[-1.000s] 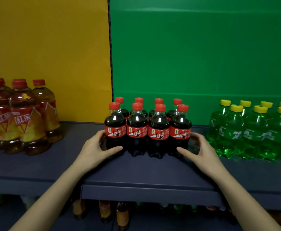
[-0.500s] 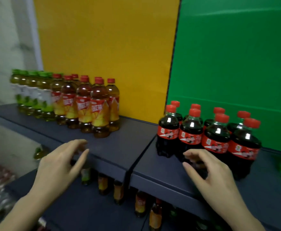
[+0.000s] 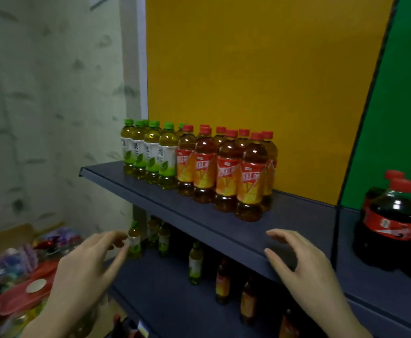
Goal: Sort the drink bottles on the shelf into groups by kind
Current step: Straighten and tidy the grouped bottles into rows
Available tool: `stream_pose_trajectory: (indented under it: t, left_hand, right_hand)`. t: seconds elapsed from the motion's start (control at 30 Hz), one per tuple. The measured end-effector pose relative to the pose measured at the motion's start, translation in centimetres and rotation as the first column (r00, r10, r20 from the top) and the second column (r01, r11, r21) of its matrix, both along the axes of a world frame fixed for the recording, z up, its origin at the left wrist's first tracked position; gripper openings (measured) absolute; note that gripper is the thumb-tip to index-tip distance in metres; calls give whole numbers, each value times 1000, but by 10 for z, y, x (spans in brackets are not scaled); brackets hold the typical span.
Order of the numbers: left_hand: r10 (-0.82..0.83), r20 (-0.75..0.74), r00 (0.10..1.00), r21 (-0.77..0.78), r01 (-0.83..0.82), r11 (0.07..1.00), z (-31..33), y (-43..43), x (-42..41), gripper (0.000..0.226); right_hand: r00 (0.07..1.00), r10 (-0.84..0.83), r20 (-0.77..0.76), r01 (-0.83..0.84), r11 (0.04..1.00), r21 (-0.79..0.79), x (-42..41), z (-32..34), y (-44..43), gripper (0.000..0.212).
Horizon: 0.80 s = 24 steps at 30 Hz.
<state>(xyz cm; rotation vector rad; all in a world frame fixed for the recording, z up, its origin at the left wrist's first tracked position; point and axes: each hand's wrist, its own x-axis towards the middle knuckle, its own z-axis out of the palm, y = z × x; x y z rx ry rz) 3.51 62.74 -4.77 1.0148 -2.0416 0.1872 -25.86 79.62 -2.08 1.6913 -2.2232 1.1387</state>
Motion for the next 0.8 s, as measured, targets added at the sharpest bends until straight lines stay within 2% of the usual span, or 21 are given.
stream_pose_trajectory:
  t: [0.23,0.53,0.7,0.8]
  left_hand:
    - [-128,80,988,50,125,991,6,-79,26,36]
    - [-294,67,954,94,287,953,19,-144,-13,43]
    - [-372,10,928,109,369,923,23,-177,-50,47]
    - [-426,-37,904,114,428,897,31,-194,-77,41]
  right_hand:
    - [986,-168,4,168,985,-44,32,1,-46,33]
    - [947,-320,-8,320,946,-52,27,18,-78,34]
    - [926,-377,-7,376,924,-76,14,22,-98,37]
    - [911,-411,12,411,907,-95,3,26,-107,38]
